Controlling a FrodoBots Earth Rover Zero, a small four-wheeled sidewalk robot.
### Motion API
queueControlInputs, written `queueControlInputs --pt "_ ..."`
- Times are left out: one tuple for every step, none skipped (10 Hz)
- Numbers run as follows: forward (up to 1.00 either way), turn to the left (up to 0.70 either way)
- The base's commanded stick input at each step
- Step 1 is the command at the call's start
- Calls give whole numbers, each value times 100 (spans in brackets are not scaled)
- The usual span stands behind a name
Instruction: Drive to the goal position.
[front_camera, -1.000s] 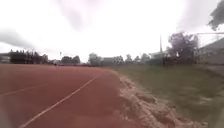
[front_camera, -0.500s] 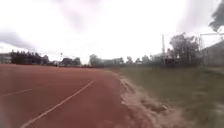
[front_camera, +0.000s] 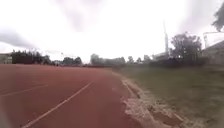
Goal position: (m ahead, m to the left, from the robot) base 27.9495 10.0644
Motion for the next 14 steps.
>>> queueControlInputs --pt "70 0" --pt "70 0" --pt "70 0" --pt "70 0" --pt "70 0" --pt "70 0" --pt "70 0" --pt "70 0" --pt "70 0" --pt "70 0" --pt "70 0" --pt "70 0" --pt "70 0" --pt "70 0"
